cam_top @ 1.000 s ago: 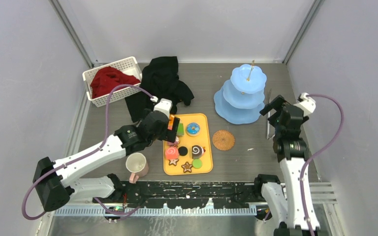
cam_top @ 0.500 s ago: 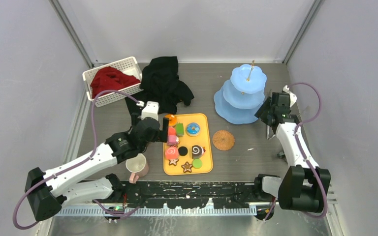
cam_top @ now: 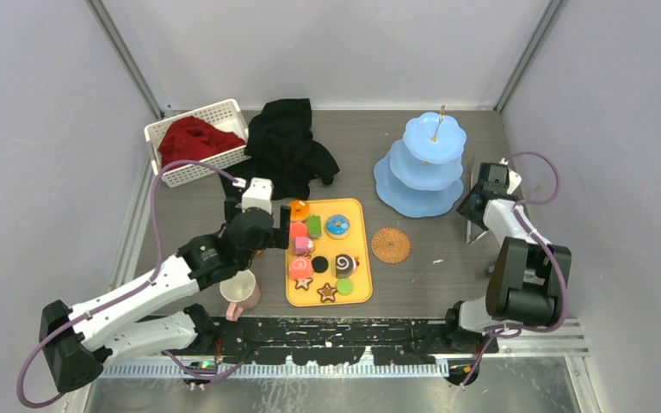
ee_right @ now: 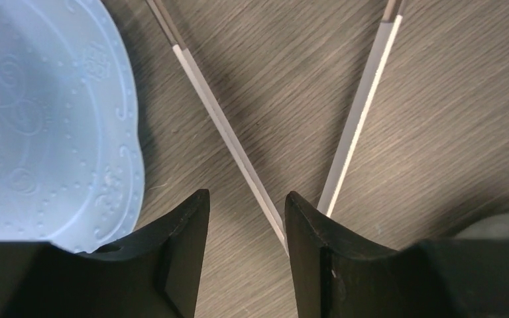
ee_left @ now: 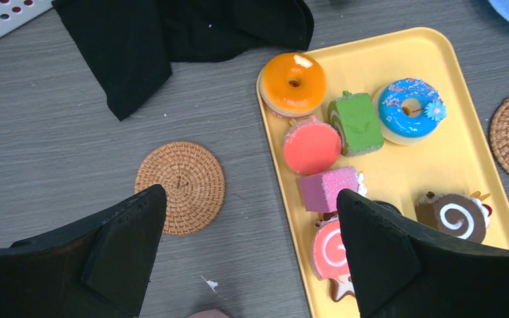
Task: Serve the afternoon tea
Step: Move the clamp to the center of the board.
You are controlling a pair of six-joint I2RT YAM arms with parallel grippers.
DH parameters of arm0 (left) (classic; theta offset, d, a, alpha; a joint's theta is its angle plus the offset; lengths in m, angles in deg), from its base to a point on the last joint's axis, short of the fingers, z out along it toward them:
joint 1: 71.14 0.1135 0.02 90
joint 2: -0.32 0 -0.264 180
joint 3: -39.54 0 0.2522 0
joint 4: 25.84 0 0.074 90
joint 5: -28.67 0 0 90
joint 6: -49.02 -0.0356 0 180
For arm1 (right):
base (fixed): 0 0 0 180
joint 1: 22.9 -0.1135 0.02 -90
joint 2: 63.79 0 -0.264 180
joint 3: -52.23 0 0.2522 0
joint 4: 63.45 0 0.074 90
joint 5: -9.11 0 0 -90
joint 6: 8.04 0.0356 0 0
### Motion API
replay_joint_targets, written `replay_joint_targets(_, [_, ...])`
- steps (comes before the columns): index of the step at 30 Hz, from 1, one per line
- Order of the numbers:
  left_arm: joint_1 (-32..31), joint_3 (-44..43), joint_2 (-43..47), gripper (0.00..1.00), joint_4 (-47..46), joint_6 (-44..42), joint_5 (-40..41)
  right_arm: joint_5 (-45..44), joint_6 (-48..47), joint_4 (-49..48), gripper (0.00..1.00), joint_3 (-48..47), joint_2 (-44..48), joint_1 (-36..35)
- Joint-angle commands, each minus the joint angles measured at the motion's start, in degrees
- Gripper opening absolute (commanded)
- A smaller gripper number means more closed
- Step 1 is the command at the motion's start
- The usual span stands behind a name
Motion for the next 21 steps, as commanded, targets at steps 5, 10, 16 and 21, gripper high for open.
replay_joint_targets(5, [-0.1,-2.6,-2.4,0.99,-0.6,2.1,1.8,2.1,-1.9,-7.5,0.45,-2.0,-6.9,1.1])
replay_joint_targets(10, [-0.1,-2.7,-2.5,1.0,-0.3,3.3,0.3,4.9,-2.0,-9.2,0.42,-0.3,-8.9,1.0])
replay_joint_targets(16, [-0.1,-3.1,-3.0,0.99,0.2,3.3,1.4,11.5,-0.8,-10.5,0.25,2.9,-8.9,1.0])
replay_joint_targets(21, [0.0,-4.1,-3.5,0.99,0.0,2.0,0.7,13.9,0.4,-10.1,0.12,6.5,-6.9,0.5])
